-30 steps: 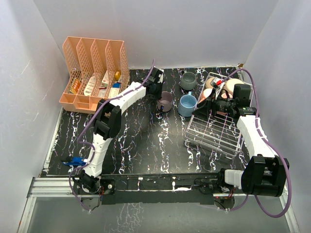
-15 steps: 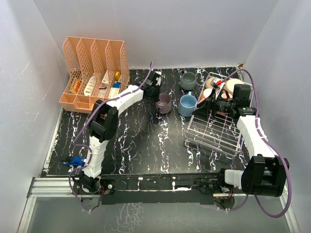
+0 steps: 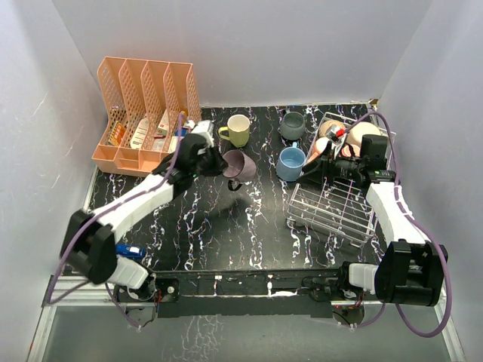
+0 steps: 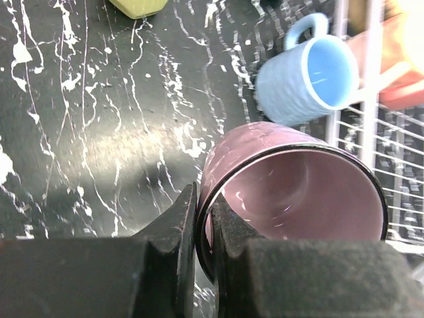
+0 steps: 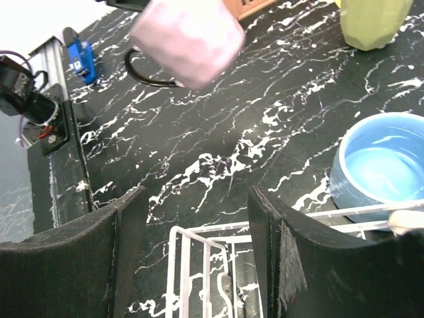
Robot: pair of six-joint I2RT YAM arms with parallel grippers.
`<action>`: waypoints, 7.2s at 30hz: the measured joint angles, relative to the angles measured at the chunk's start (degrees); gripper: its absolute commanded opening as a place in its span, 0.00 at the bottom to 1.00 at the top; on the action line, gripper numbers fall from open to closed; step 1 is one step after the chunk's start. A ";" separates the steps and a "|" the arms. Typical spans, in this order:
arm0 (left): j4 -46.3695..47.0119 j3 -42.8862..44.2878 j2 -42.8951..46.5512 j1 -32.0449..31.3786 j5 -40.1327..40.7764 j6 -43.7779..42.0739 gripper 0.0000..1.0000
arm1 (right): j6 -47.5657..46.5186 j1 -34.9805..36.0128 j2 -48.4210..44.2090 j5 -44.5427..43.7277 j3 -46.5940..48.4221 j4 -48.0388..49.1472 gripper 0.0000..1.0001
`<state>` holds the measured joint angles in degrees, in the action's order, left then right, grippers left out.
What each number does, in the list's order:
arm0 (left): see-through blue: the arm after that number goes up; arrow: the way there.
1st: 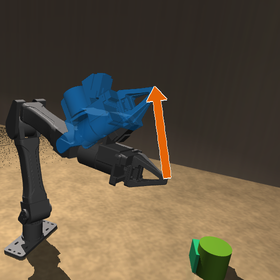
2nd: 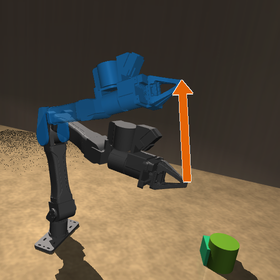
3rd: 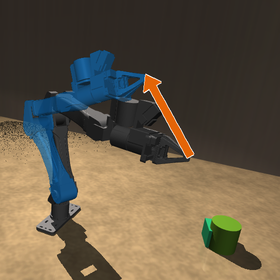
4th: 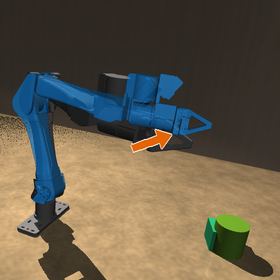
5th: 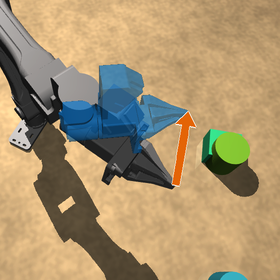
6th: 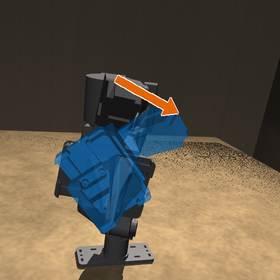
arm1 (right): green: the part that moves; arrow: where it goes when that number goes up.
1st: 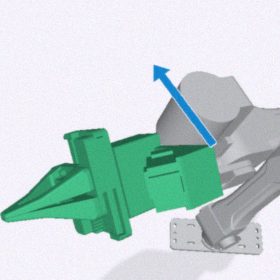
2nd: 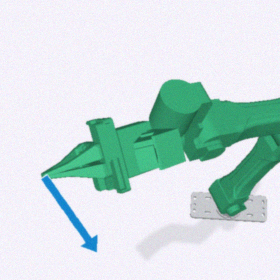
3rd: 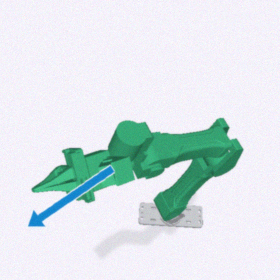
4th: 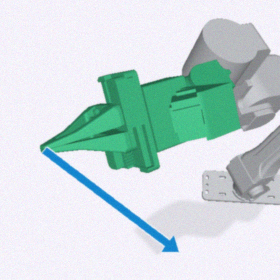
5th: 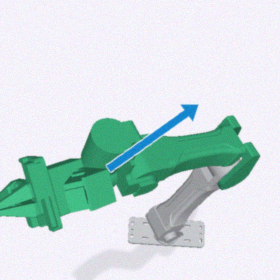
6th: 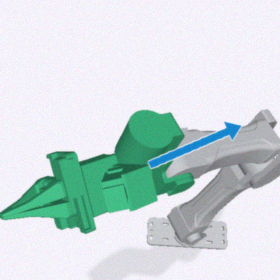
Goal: Load the cups into the dish rack
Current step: Pick up the cup at the center of the board, then turn the cup upside down in the dish rack.
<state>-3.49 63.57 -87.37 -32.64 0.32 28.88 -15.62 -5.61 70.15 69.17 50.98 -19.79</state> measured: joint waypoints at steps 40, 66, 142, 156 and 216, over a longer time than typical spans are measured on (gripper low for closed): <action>50.93 -43.01 37.59 1.79 -10.99 40.70 0.00 | -1.62 14.29 -1.51 11.34 8.26 -12.57 0.70; 71.38 -38.23 22.08 -8.07 1.73 40.04 0.00 | 59.06 21.70 -2.82 6.14 -1.97 31.23 0.68; 87.54 -29.55 2.38 -20.61 17.62 32.46 0.03 | 93.68 23.80 -0.09 -6.71 -13.25 73.07 0.08; 87.47 -31.19 3.19 -21.51 17.25 30.23 0.47 | 94.82 22.34 -0.15 -6.69 -13.38 71.84 0.08; -9.20 -23.10 36.20 13.42 -8.31 -20.26 0.97 | 10.88 -12.07 -4.79 -10.47 7.69 -9.64 0.08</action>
<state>-12.69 40.47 -51.18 -19.22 -7.99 8.62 -4.73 -17.67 65.36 58.70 58.67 -29.43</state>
